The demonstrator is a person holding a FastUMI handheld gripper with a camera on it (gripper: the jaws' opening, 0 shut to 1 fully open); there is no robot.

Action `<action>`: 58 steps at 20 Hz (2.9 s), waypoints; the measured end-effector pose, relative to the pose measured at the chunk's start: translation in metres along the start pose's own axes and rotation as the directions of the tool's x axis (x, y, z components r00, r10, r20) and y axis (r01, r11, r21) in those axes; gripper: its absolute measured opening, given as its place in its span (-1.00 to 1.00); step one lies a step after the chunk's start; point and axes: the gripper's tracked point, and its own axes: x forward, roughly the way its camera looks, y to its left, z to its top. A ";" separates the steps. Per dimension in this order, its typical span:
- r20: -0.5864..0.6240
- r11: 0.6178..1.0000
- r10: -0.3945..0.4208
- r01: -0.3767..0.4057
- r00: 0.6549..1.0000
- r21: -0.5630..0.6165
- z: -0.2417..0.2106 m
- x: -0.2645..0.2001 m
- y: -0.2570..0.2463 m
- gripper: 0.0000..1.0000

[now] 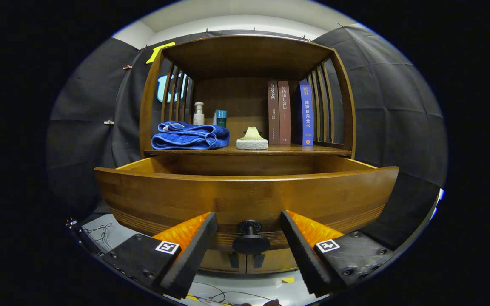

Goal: Pull open the drawer, take out the items inside it, and place them on the countertop above the cabinet.

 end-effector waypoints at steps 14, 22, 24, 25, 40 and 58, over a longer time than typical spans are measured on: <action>-0.028 0.999 -0.021 0.020 0.999 -0.033 0.006 0.097 0.005 1.00; -0.042 0.997 -0.032 0.029 0.999 -0.065 0.009 0.128 0.007 1.00; -0.033 0.997 -0.034 0.031 0.999 -0.073 0.009 0.130 0.007 1.00; -0.032 0.997 -0.033 0.031 0.999 -0.067 0.008 0.130 0.007 1.00; 0.084 1.000 0.009 -0.007 0.996 -0.019 0.150 0.037 0.004 0.98; 0.277 0.993 -0.078 0.050 0.958 0.105 0.339 -0.107 -0.072 0.97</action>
